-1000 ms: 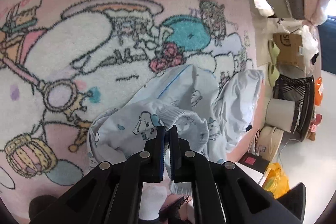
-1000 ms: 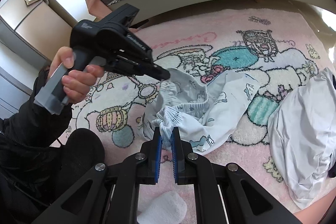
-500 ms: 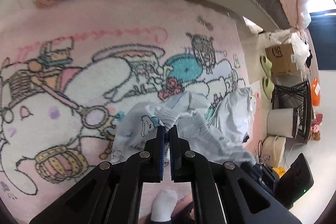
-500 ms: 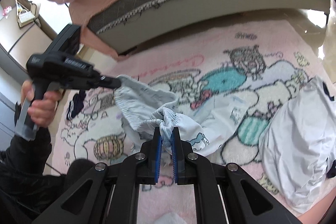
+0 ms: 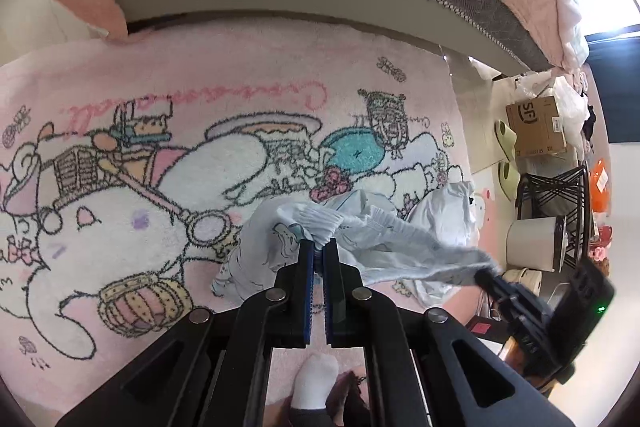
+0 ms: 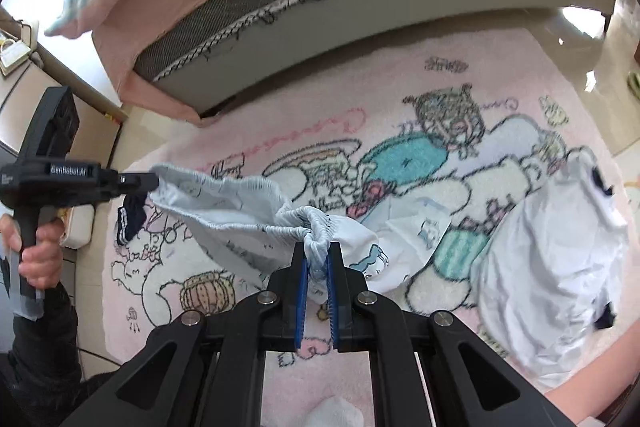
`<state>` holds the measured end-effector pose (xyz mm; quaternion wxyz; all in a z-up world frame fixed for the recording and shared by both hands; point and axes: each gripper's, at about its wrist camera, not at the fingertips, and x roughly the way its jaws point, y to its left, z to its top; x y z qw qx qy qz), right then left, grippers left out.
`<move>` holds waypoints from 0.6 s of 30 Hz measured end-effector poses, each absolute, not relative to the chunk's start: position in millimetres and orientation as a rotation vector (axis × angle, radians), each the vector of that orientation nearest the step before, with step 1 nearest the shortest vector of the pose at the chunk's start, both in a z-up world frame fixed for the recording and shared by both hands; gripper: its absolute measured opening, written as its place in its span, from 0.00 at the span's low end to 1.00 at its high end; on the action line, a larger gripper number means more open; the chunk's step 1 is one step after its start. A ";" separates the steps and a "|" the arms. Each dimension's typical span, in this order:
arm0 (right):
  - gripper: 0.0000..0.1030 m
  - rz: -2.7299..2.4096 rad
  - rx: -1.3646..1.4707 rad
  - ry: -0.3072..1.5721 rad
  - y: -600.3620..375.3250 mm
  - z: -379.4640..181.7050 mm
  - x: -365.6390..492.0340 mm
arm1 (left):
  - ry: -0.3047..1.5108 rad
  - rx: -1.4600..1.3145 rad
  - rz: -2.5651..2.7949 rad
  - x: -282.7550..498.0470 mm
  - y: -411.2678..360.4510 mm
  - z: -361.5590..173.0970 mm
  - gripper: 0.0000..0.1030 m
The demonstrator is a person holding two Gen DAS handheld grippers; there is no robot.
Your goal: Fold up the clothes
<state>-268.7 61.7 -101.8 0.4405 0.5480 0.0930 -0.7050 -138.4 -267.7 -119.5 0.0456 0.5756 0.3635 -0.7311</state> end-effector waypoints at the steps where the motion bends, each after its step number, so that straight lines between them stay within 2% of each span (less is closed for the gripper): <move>1: 0.06 -1.759 1.344 0.237 59.5 -92.8 -271.0 | 1.110 1.753 -2.233 -140.2 -270.1 -114.9 0.03; 7: 0.06 -1.796 1.247 0.263 44.9 -44.4 -278.9 | 1.100 1.716 -2.262 -150.2 -281.5 -85.3 0.03; 18: 0.06 -1.678 1.423 0.344 16.8 -46.5 -296.5 | 1.026 1.800 -2.161 -164.9 -292.7 -76.3 0.03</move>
